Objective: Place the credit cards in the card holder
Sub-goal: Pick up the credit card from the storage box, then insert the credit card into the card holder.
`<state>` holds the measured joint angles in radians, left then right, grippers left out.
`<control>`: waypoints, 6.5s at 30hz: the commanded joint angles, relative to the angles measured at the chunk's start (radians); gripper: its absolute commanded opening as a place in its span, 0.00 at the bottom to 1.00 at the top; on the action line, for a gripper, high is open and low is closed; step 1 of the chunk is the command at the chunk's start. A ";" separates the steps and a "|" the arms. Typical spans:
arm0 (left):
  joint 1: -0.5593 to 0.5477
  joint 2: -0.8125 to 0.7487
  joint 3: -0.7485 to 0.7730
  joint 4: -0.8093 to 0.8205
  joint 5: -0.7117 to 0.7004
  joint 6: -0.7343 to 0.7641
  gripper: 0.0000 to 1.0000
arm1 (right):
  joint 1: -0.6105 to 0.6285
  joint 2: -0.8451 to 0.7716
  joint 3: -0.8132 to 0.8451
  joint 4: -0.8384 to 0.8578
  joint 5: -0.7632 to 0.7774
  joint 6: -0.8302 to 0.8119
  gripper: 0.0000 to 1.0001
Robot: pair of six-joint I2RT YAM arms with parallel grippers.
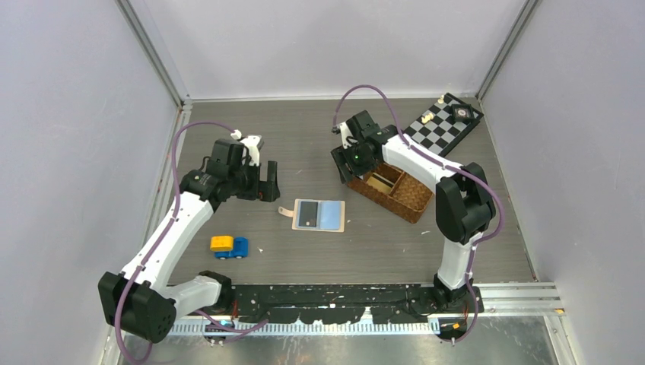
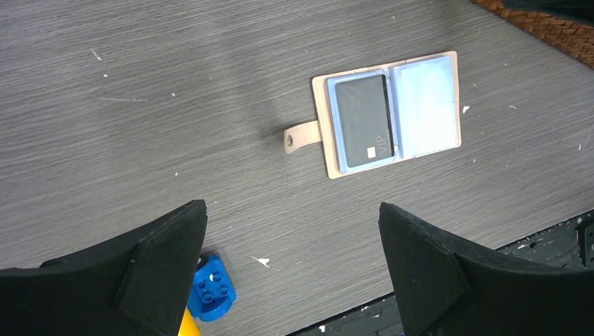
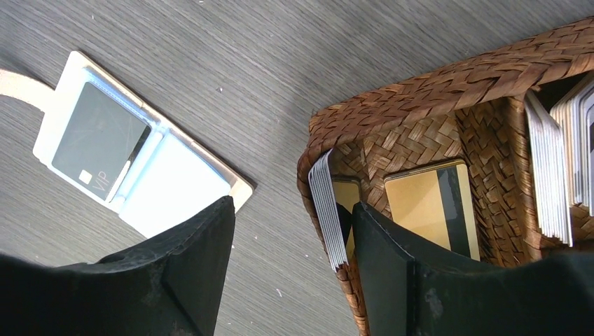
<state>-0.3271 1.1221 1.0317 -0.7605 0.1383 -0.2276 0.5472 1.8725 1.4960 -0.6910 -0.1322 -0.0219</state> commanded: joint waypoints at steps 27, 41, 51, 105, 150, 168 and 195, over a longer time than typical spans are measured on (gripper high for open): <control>0.007 0.007 -0.002 -0.002 -0.011 0.011 0.95 | 0.009 -0.084 0.034 -0.015 -0.003 0.002 0.37; 0.007 0.010 -0.001 -0.003 -0.010 0.010 0.95 | 0.009 -0.103 0.032 -0.008 0.015 -0.001 0.27; 0.007 0.014 -0.002 -0.004 -0.007 0.010 0.95 | 0.009 -0.107 0.031 -0.009 0.006 -0.001 0.19; 0.007 0.020 -0.003 -0.008 -0.010 0.013 0.95 | 0.006 -0.076 0.043 -0.053 -0.112 -0.030 0.47; 0.007 0.007 -0.010 0.007 0.032 0.022 0.94 | 0.008 -0.285 0.035 -0.012 0.007 0.010 0.01; -0.043 -0.122 -0.073 0.181 0.517 0.050 0.86 | 0.162 -0.471 -0.012 -0.086 -0.179 0.097 0.01; -0.216 -0.097 -0.126 0.364 0.876 -0.056 0.12 | 0.217 -0.451 -0.052 -0.103 -0.761 0.084 0.00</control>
<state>-0.5312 1.0229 0.9123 -0.4839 0.9596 -0.2497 0.7582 1.4204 1.4258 -0.7860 -0.8543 0.0742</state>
